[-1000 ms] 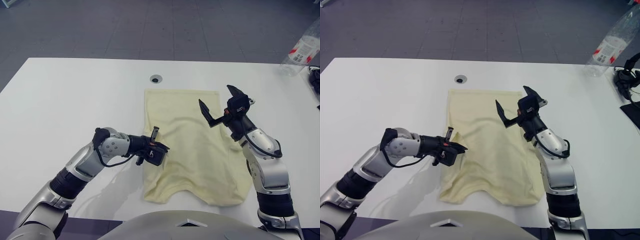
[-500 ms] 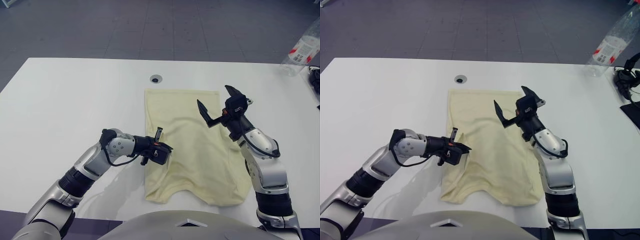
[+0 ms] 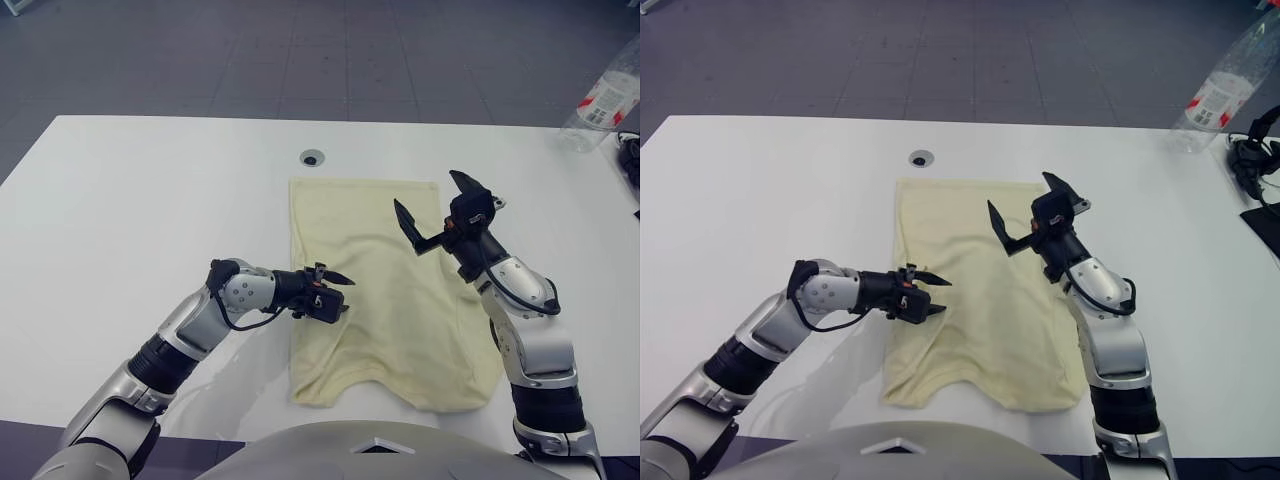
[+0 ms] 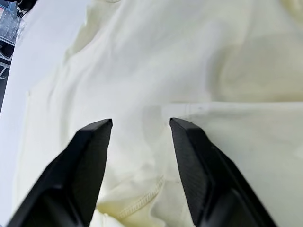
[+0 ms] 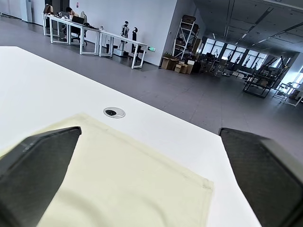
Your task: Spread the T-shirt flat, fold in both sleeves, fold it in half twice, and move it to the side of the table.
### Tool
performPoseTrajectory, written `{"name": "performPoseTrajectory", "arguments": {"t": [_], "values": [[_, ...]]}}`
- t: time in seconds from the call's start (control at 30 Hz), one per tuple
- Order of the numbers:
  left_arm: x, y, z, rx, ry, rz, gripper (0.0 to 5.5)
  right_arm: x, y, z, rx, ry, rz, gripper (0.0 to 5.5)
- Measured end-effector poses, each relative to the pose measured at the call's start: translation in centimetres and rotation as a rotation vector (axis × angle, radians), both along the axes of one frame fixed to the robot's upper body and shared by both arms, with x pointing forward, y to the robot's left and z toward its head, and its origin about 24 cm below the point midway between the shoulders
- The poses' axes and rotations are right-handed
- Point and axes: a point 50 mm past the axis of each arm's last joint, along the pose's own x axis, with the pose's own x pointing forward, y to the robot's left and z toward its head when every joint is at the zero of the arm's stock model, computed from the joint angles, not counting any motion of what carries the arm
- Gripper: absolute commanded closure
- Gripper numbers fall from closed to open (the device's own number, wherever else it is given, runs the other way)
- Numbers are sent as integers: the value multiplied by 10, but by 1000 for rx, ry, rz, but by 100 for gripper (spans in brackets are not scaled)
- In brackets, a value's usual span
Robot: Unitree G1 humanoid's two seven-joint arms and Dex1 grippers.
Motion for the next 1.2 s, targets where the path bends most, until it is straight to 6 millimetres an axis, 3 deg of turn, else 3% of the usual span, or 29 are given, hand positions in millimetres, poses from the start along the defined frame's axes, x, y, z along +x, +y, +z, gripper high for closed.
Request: {"name": "performPoseTrajectory", "arguments": {"t": [0.13,0.3,0.43,0.53,0.63,0.7,0.87,1.0,1.2], "values": [[9,3,13,-141,-13,87,184,0,0,0,1,0,2,10],[35,45,46,-340,-109,338,91,5,0,10,23,-22,40,10],[41,82,52,-414,-161,532,21,4,-28,21,-57,-11,98,10],[36,96,44,-461,-175,653,13,-4,-58,27,-173,50,185,10],[26,95,36,-554,-139,732,13,-18,-82,25,-301,159,334,10],[23,93,35,-652,-129,839,13,-26,-109,21,-446,274,413,10],[19,75,49,-925,-7,918,13,-39,-164,14,-655,501,481,10],[16,68,54,-976,11,941,13,-49,-182,5,-717,621,544,10],[16,64,50,-933,-15,962,13,-57,-189,-8,-736,730,601,10]]}}
